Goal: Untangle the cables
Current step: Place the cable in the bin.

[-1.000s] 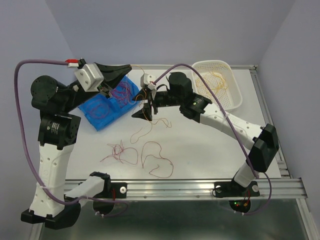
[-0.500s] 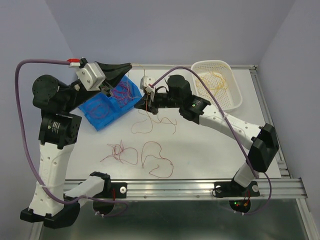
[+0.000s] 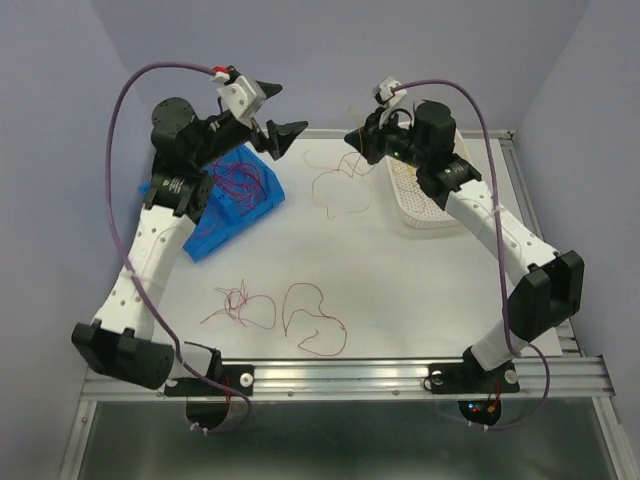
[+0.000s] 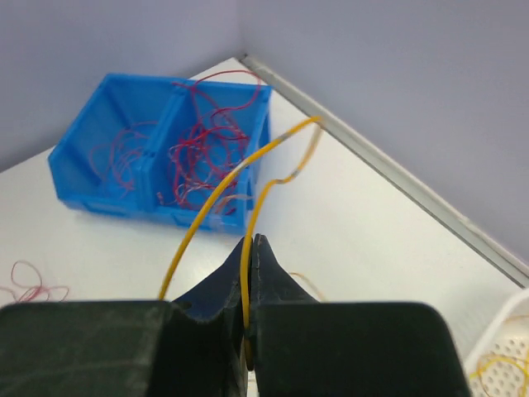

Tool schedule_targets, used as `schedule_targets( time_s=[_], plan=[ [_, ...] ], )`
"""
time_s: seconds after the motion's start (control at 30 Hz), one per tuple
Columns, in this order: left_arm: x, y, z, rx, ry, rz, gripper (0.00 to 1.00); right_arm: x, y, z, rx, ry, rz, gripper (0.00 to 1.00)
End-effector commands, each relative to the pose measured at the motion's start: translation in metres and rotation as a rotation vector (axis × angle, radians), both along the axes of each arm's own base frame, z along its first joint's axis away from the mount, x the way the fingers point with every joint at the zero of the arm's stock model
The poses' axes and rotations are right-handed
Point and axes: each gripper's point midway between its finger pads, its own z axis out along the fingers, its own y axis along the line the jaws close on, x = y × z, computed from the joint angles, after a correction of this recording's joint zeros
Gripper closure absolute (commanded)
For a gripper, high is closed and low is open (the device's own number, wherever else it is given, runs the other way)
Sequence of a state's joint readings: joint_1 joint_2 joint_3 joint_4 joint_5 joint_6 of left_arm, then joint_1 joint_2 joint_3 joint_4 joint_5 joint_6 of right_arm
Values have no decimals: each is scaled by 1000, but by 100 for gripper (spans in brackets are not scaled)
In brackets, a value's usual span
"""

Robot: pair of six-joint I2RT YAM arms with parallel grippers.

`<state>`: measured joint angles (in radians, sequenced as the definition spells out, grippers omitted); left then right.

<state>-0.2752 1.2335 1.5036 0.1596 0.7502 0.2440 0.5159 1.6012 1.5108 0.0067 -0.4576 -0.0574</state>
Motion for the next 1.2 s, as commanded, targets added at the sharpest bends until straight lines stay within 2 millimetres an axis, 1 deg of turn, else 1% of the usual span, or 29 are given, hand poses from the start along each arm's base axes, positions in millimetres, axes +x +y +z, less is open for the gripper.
schedule_targets(
  time_s=[0.0,0.03,0.07,0.13,0.17,0.2,0.23,0.3,0.33,0.43,0.47,0.5,0.57,0.6,0.63,0.67,0.7,0.73,0.77,0.8,0.83,0.87,0.9,0.93,1.03,1.07,1.1,1.13,1.17],
  plan=[
    [33,-27,9,-48,-15,-42,8,7,-39,85,157,-76,-81,100],
    [55,-37,-10,-33,47,-43,6,19,-57,93,168,-85,-122,99],
    [58,-41,1,-41,36,-44,6,25,-67,99,183,-81,-143,99],
    [78,-51,-14,-24,86,-49,6,47,-94,107,203,-82,-211,100],
    [83,-52,-16,-20,95,-44,6,54,-102,108,211,-75,-226,99],
    [85,-53,-17,-18,101,-42,6,60,-110,109,223,-68,-246,100],
    [88,-53,-21,-7,96,-35,6,71,-126,110,230,-66,-287,100],
    [92,-52,-30,6,94,-11,6,88,-139,109,244,-56,-321,100],
    [94,-49,-30,14,81,10,6,98,-153,108,250,-51,-351,99],
    [94,-44,-37,40,74,35,6,118,-173,96,261,-18,-413,99],
    [90,-43,-35,45,61,37,6,124,-181,88,260,-3,-439,99],
    [89,-42,-44,62,65,41,6,132,-189,72,264,31,-485,100],
    [84,-39,-47,70,62,45,6,143,-204,54,270,72,-547,99],
    [84,-39,-57,83,76,45,6,148,-210,46,275,92,-575,99],
    [80,-38,-58,87,75,46,6,156,-219,27,270,122,-639,100],
    [80,-37,-64,95,81,43,6,161,-225,19,267,133,-671,99],
    [80,-37,-76,107,101,45,6,165,-228,11,265,147,-695,100],
    [78,-36,-78,114,98,45,6,175,-233,-5,257,171,-717,99],
    [78,-36,-90,124,119,47,6,179,-233,-10,256,180,-720,99],
    [77,-34,-91,130,114,51,6,187,-233,-26,248,207,-728,99],
    [77,-35,-97,138,121,50,6,187,-233,-24,253,207,-731,99],
    [77,-33,-106,148,135,55,6,193,-234,-41,240,239,-742,88],
    [77,-33,-111,157,137,55,6,195,-235,-50,234,257,-753,74],
    [75,-32,-112,165,130,60,6,196,-236,-73,204,314,-772,64],
    [74,-30,-131,184,153,62,6,194,-250,-109,136,403,-866,46],
    [75,-30,-138,191,168,64,6,187,-256,-130,85,466,-913,44],
    [75,-30,-140,193,171,64,6,183,-271,-139,36,470,-1004,43],
    [80,-32,-148,200,187,69,6,177,-276,-146,6,486,-1036,42],
    [84,-34,-152,206,197,70,5,168,-281,-146,-13,495,-1067,40]
  ],
)
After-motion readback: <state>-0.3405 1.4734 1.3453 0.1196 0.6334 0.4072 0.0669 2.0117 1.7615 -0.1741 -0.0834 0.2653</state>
